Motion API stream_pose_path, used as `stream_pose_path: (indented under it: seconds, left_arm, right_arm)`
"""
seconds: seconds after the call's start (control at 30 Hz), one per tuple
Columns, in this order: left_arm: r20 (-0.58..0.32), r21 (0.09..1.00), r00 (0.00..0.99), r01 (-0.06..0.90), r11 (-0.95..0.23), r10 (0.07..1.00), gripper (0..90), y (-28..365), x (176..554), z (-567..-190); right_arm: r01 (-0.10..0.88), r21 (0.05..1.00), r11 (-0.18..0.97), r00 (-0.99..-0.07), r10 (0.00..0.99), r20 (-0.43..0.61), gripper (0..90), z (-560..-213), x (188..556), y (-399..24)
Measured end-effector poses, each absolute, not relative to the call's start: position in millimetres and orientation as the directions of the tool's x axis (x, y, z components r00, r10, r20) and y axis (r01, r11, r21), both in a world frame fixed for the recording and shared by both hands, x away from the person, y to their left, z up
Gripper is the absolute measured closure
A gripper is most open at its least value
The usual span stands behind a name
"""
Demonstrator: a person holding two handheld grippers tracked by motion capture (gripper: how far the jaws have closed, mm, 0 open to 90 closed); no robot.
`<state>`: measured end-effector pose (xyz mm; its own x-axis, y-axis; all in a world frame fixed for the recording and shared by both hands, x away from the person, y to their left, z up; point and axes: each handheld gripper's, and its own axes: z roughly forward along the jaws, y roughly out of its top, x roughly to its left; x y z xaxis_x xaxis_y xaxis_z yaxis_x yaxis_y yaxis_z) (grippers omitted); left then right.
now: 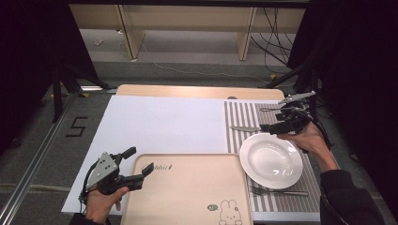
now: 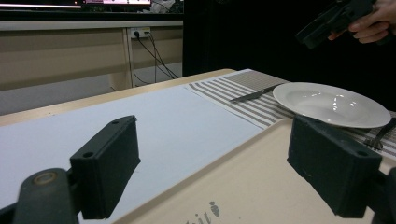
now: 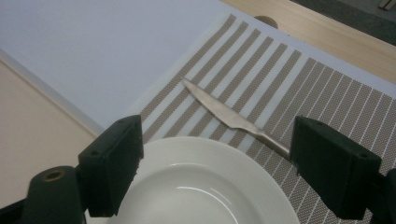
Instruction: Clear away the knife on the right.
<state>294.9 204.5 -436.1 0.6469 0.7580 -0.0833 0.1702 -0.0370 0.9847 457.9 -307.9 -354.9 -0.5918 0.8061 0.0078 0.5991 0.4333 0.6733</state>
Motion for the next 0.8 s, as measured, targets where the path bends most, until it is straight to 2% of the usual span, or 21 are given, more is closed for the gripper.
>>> stream_pose_path:
  seconds: [0.17, 0.33, 0.37, 0.53, 0.6, 0.67, 0.8]
  left_arm:
    - [-0.083, 0.986, 0.654, 0.161, -0.032, 0.752, 16.0, 205, 295, -436]
    - [-0.082, 0.986, 0.651, 0.166, -0.036, 0.755, 16.0, 205, 294, -435]
    - [-0.082, 0.986, 0.652, 0.165, -0.036, 0.754, 16.0, 205, 294, -435]
    - [-0.086, 0.985, 0.652, 0.167, -0.033, 0.753, 16.0, 205, 294, -435]
    - [-0.083, 0.986, 0.653, 0.165, -0.035, 0.753, 16.0, 205, 294, -435]
    - [-0.082, 0.986, 0.654, 0.162, -0.034, 0.752, 16.0, 205, 294, -435]
    - [-0.081, 0.987, 0.656, 0.159, -0.033, 0.75, 16.0, 206, 293, -434]
  right_arm:
    - [0.656, 0.622, 0.427, -0.556, 0.831, 0.016, 19.2, -357, 475, -304]
    - [0.656, 0.591, 0.469, -0.567, 0.823, -0.022, 19.4, -363, 489, -304]
    - [0.683, 0.557, 0.473, -0.558, 0.83, -0.021, 19.4, -365, 494, -304]
    - [0.71, 0.512, 0.483, -0.552, 0.834, -0.022, 19.6, -373, 510, -305]
    - [0.699, 0.508, 0.503, -0.562, 0.826, -0.045, 19.9, -376, 515, -306]
    - [0.692, 0.467, 0.551, -0.585, 0.807, -0.085, 20.1, -379, 521, -305]
    - [0.71, 0.454, 0.539, -0.576, 0.815, -0.066, 20.3, -382, 526, -308]
